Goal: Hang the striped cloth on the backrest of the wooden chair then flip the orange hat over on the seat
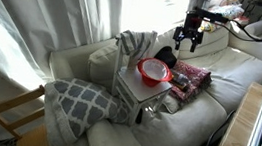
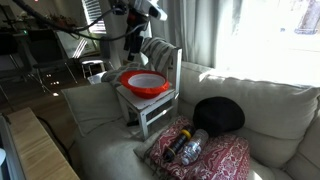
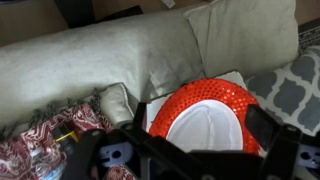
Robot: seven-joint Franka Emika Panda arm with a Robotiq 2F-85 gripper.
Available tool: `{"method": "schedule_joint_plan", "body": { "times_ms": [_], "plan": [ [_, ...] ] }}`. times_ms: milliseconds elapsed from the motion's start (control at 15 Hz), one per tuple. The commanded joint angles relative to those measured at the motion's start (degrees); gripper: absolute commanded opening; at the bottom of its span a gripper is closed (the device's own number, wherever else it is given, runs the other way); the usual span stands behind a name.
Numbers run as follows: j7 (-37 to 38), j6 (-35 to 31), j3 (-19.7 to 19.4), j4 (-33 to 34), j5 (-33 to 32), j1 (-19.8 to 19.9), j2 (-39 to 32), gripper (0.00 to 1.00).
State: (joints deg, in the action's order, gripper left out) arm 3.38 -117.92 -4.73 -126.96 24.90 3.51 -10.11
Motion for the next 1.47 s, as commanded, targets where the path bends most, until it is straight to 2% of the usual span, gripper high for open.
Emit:
{"method": "schedule_joint_plan", "body": {
  "times_ms": [0,333,533,800,1133,1400],
  "plan": [
    [-1.73,-5.93,1.10,-3.03,8.54,1.49,-4.25,1.00],
    [-7.05,-13.50,2.47,-4.05,20.54,2.94,-10.27,1.00],
    [-10.11,-15.63,3.18,-3.38,26.16,3.60,-13.57,0.98],
    [-15.96,-12.10,3.78,-2.21,33.10,5.92,-18.06,1.00],
    [-29.60,-7.86,3.54,-1.76,40.61,9.22,-21.60,1.00],
    [-37.45,-6.27,3.40,-0.09,45.80,9.91,-24.87,1.00]
  ]
}}
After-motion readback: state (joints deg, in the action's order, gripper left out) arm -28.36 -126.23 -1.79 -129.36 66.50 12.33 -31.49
